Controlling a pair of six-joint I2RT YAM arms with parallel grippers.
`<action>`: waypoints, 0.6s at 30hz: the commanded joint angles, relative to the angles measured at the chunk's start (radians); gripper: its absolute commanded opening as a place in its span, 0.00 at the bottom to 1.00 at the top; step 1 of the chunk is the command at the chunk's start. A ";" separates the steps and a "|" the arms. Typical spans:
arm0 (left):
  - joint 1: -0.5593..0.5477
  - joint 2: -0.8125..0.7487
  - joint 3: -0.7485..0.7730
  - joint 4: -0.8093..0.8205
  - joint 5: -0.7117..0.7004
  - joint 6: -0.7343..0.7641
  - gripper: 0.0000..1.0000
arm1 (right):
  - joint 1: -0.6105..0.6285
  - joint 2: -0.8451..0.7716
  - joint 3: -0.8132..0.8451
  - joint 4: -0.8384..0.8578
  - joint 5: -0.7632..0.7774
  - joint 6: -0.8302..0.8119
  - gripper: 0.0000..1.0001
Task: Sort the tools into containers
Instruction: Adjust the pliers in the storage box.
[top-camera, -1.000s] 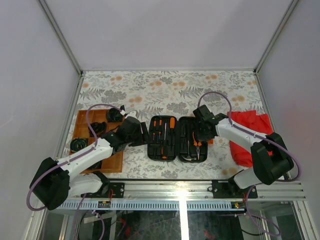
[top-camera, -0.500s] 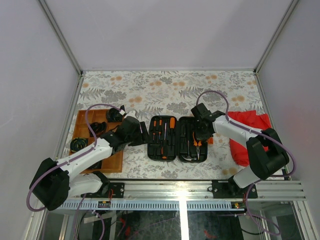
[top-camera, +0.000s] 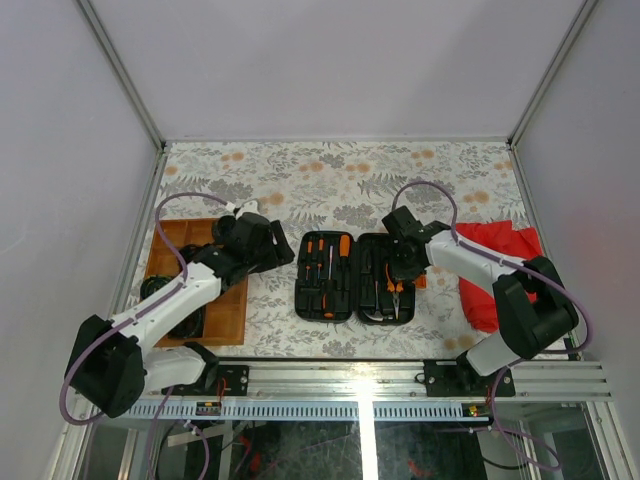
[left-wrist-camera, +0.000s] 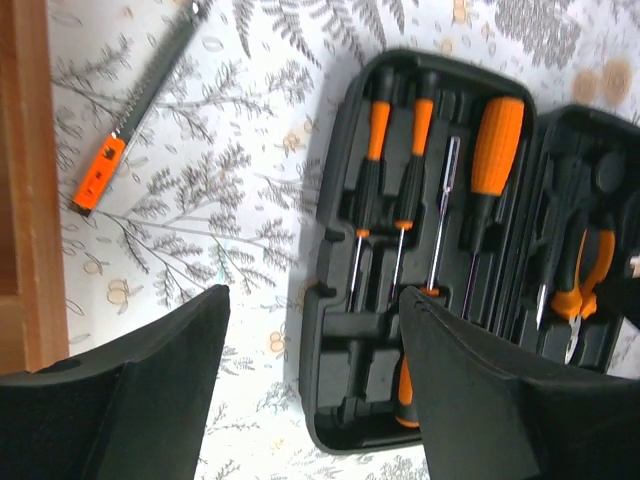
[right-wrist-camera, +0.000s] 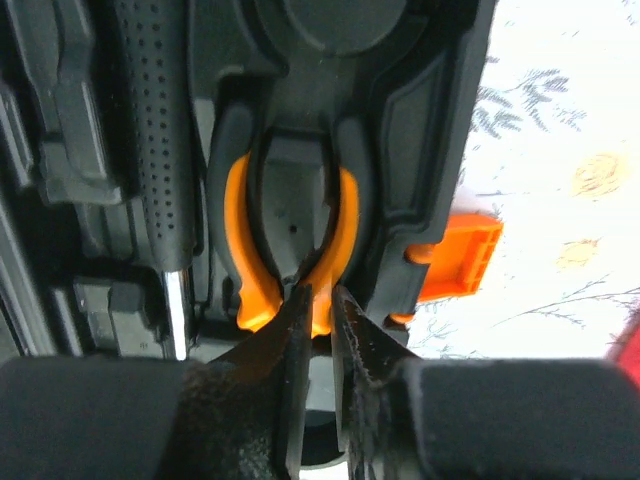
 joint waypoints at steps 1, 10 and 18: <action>0.034 0.037 0.076 -0.041 -0.079 0.041 0.69 | 0.008 -0.078 -0.038 -0.014 -0.027 0.011 0.24; 0.063 0.174 0.187 -0.073 -0.206 0.107 0.70 | 0.008 -0.410 -0.033 -0.017 -0.004 -0.032 0.42; 0.110 0.343 0.256 -0.052 -0.165 0.195 0.66 | 0.008 -0.557 -0.180 0.082 -0.164 -0.028 0.39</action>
